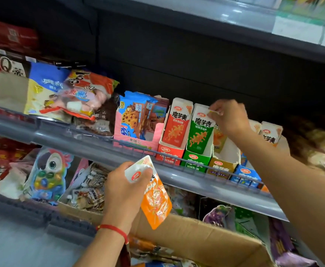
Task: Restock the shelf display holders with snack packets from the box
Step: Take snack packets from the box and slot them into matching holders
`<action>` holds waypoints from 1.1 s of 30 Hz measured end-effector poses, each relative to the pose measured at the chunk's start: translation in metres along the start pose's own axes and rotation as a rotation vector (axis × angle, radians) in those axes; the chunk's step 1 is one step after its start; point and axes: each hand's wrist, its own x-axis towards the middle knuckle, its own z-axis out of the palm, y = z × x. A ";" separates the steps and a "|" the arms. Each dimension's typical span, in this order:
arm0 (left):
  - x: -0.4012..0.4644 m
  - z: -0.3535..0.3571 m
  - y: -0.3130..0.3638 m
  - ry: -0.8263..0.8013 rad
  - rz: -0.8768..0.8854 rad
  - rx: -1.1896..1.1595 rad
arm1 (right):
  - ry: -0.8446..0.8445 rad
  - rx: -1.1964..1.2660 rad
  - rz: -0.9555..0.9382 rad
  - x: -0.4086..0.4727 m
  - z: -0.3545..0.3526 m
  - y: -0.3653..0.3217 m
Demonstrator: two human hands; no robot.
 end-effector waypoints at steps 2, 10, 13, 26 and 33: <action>-0.001 -0.001 0.001 -0.009 -0.010 -0.004 | -0.020 -0.158 -0.080 0.000 0.004 0.003; -0.003 0.003 0.003 -0.069 -0.047 -0.071 | 0.033 -0.345 -0.155 0.009 0.013 0.010; -0.004 0.004 0.003 -0.105 -0.066 -0.068 | 0.043 -0.367 -0.156 0.007 0.015 0.008; -0.043 0.015 0.007 -0.466 0.062 -0.012 | -0.327 0.261 -0.222 -0.222 -0.034 0.025; -0.058 0.080 0.071 -0.536 0.172 -0.016 | 0.000 0.610 0.200 -0.266 -0.069 0.089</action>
